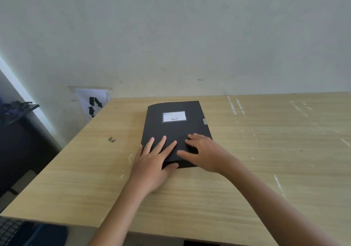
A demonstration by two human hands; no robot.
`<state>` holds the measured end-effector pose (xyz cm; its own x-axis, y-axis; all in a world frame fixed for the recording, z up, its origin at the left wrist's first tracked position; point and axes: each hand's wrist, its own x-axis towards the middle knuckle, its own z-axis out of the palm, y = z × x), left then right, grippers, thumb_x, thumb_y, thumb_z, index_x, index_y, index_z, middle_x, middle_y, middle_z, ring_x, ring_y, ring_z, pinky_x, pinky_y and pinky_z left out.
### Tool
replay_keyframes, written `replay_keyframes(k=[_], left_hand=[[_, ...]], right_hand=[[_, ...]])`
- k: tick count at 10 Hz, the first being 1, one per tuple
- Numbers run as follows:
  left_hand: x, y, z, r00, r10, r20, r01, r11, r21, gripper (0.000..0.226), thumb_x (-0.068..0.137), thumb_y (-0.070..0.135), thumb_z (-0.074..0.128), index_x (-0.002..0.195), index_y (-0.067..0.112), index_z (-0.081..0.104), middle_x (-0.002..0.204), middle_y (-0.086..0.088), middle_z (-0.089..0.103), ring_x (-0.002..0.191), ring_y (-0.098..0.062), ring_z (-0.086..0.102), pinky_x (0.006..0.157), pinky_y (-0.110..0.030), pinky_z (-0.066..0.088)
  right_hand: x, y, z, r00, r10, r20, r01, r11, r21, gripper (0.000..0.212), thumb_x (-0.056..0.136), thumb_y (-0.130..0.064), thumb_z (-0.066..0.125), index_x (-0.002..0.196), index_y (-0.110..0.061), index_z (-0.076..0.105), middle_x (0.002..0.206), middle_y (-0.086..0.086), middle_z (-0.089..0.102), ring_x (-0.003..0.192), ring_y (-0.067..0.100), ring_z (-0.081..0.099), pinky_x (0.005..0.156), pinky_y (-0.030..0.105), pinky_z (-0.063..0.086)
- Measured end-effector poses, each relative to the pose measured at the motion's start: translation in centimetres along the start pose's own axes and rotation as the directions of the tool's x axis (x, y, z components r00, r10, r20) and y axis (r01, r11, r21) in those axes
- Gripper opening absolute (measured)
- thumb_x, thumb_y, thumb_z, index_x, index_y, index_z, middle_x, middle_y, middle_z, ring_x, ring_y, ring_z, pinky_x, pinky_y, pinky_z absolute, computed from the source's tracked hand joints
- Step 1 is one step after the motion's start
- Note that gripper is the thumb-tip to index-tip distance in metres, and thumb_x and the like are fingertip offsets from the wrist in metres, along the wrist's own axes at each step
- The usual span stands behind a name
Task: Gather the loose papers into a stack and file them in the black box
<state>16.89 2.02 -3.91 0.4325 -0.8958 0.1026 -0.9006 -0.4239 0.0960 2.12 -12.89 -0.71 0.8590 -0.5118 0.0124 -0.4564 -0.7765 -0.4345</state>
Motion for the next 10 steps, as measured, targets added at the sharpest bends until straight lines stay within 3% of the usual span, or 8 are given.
replay_keyframes(k=[1, 3, 6, 9, 10], left_hand=[[1.5, 3.6, 0.7, 0.999, 0.026, -0.029, -0.026, 0.999, 0.019, 0.070, 0.096, 0.075, 0.023, 0.158, 0.053, 0.002, 0.171, 0.015, -0.002, 0.159, -0.024, -0.005, 0.128, -0.050, 0.002], [6.6, 9.9, 1.7, 0.990, 0.140, -0.022, -0.140, 0.990, -0.017, 0.070, 0.097, 0.070, 0.034, 0.159, 0.051, 0.008, 0.172, 0.011, 0.004, 0.159, -0.026, -0.001, 0.127, -0.052, 0.004], [13.5, 13.8, 2.3, 0.989, 0.144, 0.047, -0.142, 0.989, -0.045, 0.071, 0.096, 0.070, 0.039, 0.158, 0.051, 0.010, 0.172, 0.011, 0.004, 0.159, -0.026, -0.001, 0.126, -0.054, 0.005], [16.2, 14.6, 2.1, 0.988, 0.104, 0.110, -0.102, 0.995, -0.019, 0.071, 0.097, 0.068, 0.038, 0.159, 0.050, 0.006, 0.173, 0.011, -0.002, 0.159, -0.027, -0.006, 0.126, -0.057, 0.004], [15.8, 14.9, 0.4, 0.986, 0.102, 0.134, -0.087, 0.990, -0.113, 0.080, 0.089, 0.080, 0.034, 0.158, 0.052, 0.007, 0.172, 0.014, -0.003, 0.159, -0.022, -0.006, 0.126, -0.055, 0.008]], right_hand=[[-2.4, 2.9, -0.5, 0.999, -0.008, -0.033, 0.008, 1.000, -0.015, 0.096, 0.080, -0.075, 0.051, 0.153, -0.017, 0.026, 0.163, -0.006, 0.018, 0.151, 0.010, 0.009, 0.120, 0.031, 0.013], [-3.5, 10.2, -2.4, 0.988, 0.034, -0.150, -0.059, 0.985, -0.162, 0.083, 0.089, -0.047, 0.063, 0.154, -0.015, 0.023, 0.163, -0.001, 0.019, 0.151, 0.014, 0.010, 0.121, 0.029, 0.013], [-0.8, 16.0, -3.0, 0.977, 0.098, -0.189, -0.170, 0.893, -0.417, 0.068, 0.103, -0.040, 0.036, 0.156, -0.013, 0.003, 0.166, 0.001, 0.001, 0.152, 0.017, -0.003, 0.124, 0.035, 0.002], [1.2, 16.8, -4.2, 0.980, 0.119, -0.160, -0.176, 0.893, -0.415, 0.071, 0.101, -0.045, 0.035, 0.156, -0.014, 0.003, 0.166, 0.001, 0.001, 0.153, 0.020, -0.003, 0.124, 0.039, 0.002], [0.8, 16.1, -5.5, 0.974, 0.123, -0.192, -0.170, 0.953, -0.251, 0.076, 0.097, -0.056, 0.036, 0.156, -0.016, 0.011, 0.165, -0.002, 0.008, 0.152, 0.016, 0.001, 0.124, 0.038, 0.005]])
